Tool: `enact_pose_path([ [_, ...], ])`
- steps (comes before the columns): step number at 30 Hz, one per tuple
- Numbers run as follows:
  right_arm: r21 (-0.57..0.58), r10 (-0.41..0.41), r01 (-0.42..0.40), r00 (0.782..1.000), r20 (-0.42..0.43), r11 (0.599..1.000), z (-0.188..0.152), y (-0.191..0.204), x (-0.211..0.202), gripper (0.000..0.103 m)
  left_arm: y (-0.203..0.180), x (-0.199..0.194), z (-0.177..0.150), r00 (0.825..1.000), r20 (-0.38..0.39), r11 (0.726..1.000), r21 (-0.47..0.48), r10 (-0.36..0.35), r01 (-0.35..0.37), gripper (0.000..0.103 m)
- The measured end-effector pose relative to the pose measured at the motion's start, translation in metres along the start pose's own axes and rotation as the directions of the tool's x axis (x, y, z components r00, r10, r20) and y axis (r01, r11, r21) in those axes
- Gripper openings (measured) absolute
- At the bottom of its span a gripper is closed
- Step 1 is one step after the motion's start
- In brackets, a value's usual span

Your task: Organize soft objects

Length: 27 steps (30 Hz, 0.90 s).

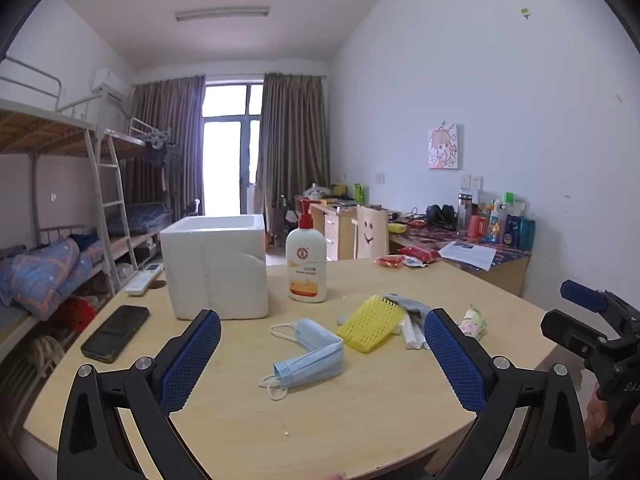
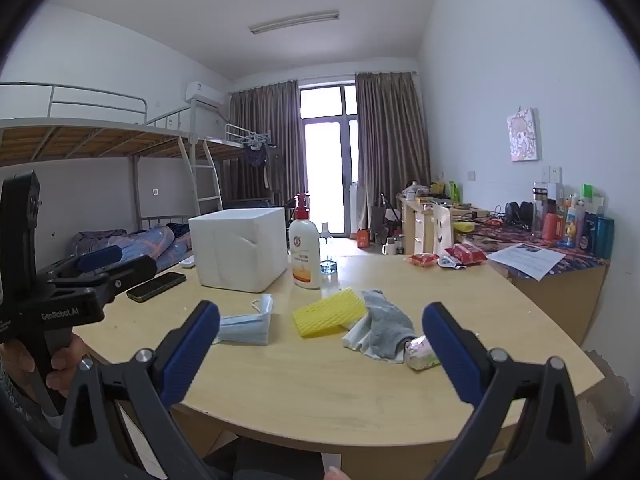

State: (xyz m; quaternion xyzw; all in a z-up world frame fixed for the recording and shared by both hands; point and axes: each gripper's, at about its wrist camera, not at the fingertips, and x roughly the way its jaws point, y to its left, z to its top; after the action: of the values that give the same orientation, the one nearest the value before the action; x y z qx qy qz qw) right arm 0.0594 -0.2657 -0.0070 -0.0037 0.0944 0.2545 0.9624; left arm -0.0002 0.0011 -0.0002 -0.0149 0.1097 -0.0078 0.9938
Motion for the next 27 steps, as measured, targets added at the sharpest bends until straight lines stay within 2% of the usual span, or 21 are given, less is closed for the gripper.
enact_pose_path([
  [9, -0.003, -0.004, 0.004, 1.000, -0.009, 1.000, -0.003, 0.004, -0.001, 0.102, 0.008, -0.001, 0.000, 0.999, -0.032, 0.999, -0.023, -0.027, 0.026, 0.102],
  [10, -0.004, -0.004, 0.004, 1.000, -0.009, 1.000, 0.000, 0.002, 0.000, 0.102, 0.007, 0.000, 0.001, 1.000, -0.006, 1.000, -0.011, 0.024, -0.024, 0.102],
  [11, -0.005, -0.006, 0.006, 1.000, -0.009, 1.000, 0.000, 0.003, 0.000, 0.102, 0.007, 0.000, 0.002, 1.000, -0.006, 1.000, -0.009, 0.029, -0.029, 0.102],
  [27, 0.013, 0.003, -0.003, 1.000, 0.003, 1.000, 0.002, -0.002, 0.001, 0.102, 0.006, 0.002, 0.002, 0.999, -0.012, 1.000, 0.001, 0.031, -0.031, 0.102],
])
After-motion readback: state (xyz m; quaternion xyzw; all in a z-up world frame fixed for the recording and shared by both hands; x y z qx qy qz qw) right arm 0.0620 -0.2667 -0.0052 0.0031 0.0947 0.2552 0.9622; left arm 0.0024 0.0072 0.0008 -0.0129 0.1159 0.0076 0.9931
